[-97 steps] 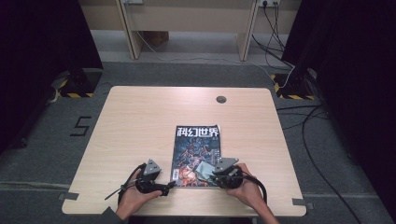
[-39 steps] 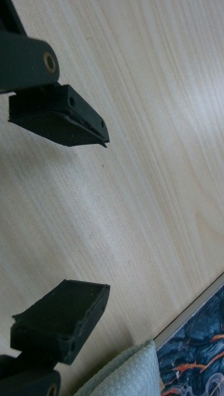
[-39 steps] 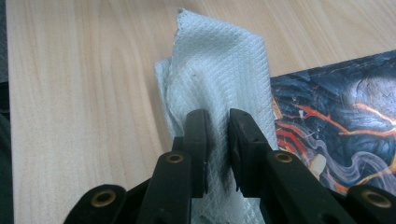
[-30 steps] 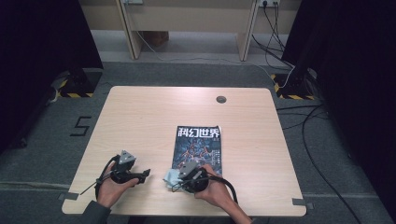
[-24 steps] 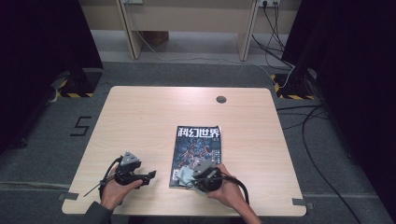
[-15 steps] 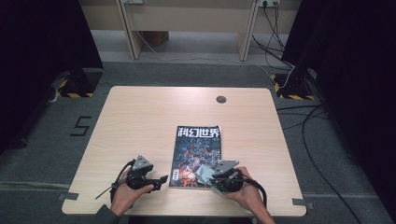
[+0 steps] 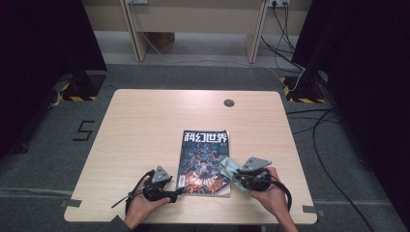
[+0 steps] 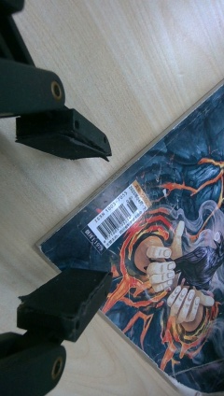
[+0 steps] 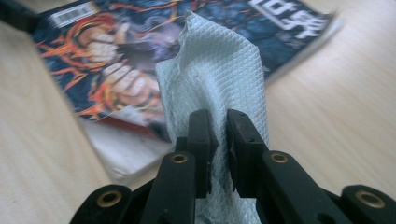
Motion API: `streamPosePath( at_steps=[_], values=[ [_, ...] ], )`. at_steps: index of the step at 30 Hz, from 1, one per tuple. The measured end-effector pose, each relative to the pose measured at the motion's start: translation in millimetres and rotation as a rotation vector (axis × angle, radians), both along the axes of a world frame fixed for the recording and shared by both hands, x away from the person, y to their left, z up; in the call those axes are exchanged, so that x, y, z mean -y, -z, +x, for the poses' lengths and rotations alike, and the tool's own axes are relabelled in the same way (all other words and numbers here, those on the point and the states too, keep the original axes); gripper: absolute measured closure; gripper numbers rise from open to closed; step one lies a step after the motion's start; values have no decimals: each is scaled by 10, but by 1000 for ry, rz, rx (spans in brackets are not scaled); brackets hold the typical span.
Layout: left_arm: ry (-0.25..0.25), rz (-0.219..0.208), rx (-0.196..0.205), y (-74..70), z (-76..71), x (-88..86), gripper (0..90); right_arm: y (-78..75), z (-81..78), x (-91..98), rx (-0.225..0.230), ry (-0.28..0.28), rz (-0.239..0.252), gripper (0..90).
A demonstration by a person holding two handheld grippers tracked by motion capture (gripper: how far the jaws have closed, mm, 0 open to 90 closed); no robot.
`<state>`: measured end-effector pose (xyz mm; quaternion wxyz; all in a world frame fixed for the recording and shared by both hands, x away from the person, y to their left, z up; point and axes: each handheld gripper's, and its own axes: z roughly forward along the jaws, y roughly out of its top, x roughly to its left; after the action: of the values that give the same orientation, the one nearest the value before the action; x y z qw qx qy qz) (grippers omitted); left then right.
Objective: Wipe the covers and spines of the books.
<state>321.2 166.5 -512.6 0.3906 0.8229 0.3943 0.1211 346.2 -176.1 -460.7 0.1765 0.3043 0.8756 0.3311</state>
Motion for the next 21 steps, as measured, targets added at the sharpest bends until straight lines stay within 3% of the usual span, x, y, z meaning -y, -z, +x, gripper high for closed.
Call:
streamPosePath(
  at_steps=[5,13,21],
  values=[
    [1,-3,-1,4,2,-3,326,-32,96,261,15,99,9,809],
    [-4,-13,-4,12,-2,-10,326,15,197,644,-8,239,6,809],
    [0,-13,-6,11,5,-11,325,96,289,790,-15,292,-21,808]
  ],
)
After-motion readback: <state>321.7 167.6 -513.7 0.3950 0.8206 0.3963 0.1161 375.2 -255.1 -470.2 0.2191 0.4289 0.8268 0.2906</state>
